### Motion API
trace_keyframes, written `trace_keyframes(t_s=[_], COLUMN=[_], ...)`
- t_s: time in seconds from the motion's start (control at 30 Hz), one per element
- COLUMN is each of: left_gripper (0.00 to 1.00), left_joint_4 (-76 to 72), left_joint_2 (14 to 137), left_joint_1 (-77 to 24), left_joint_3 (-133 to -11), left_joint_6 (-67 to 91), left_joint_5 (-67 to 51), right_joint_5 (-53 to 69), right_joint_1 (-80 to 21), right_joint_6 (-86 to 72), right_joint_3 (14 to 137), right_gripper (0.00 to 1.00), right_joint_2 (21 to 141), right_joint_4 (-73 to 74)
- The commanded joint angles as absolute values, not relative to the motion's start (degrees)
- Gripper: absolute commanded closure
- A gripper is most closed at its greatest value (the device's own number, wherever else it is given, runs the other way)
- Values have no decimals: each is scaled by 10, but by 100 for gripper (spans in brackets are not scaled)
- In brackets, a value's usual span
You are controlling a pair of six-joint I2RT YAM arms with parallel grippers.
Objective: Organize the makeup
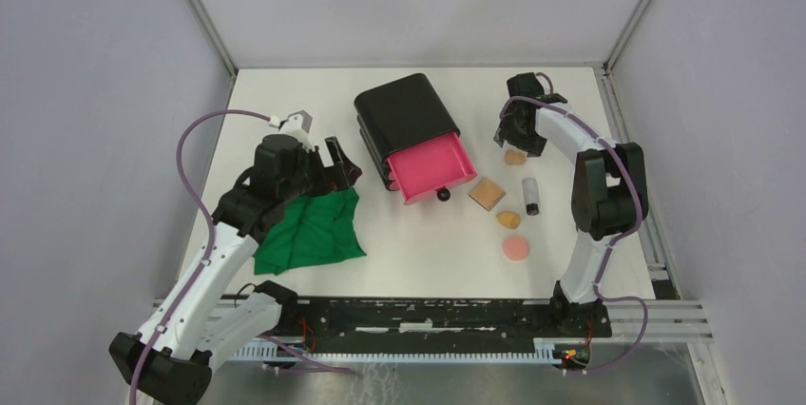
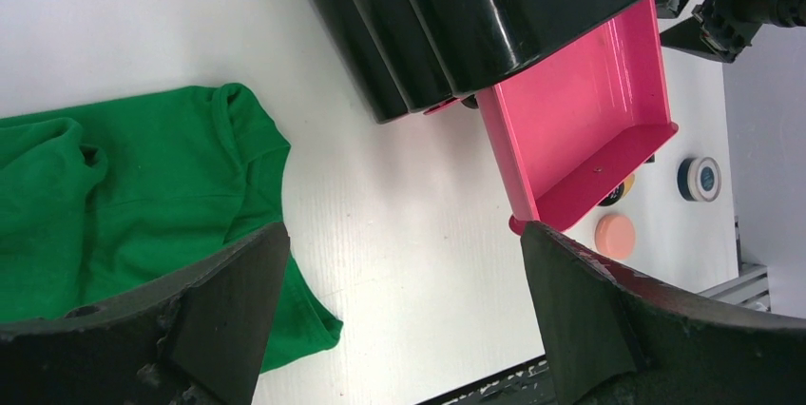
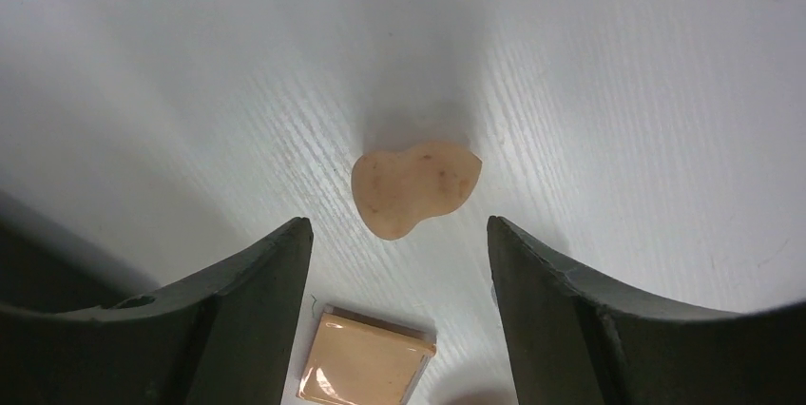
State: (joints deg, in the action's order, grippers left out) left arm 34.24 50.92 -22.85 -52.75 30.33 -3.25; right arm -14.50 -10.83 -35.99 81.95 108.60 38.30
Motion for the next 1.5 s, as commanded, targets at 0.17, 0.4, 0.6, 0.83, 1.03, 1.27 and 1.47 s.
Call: trace_keyframes(t_s=[0.17, 0.4, 0.6, 0.83, 1.03, 1.27, 1.47], left_gripper=[1, 1, 1, 1, 1, 1, 1], left_joint_4=[340, 342, 341, 341, 340, 341, 344], left_joint_2=[509, 510, 512, 516, 517, 512, 516], left_joint_1=[-227, -226, -226, -226, -227, -226, -226], left_joint_3=[-544, -544, -549, -549, -548, -544, -546], left_joint_6=[278, 279, 281, 283, 283, 281, 296], left_joint_5=[-24, -21, -22, -22, -21, -17, 7], right_joint_5=[-179, -155, -152, -150, -123, -70, 5], right_joint_1=[-105, -102, -94, -91, -90, -91, -95], right_joint_6=[-450, -435, -419, -401, -389, -378, -375], right_joint_3=[893, 888, 882, 848, 808, 778, 777], right_gripper=[15, 15, 28, 44, 57, 62, 64], right_joint_2=[1145, 1171, 1181, 1143, 1104, 1038, 940], right_joint_4=[448, 420, 403, 380, 360, 333, 341])
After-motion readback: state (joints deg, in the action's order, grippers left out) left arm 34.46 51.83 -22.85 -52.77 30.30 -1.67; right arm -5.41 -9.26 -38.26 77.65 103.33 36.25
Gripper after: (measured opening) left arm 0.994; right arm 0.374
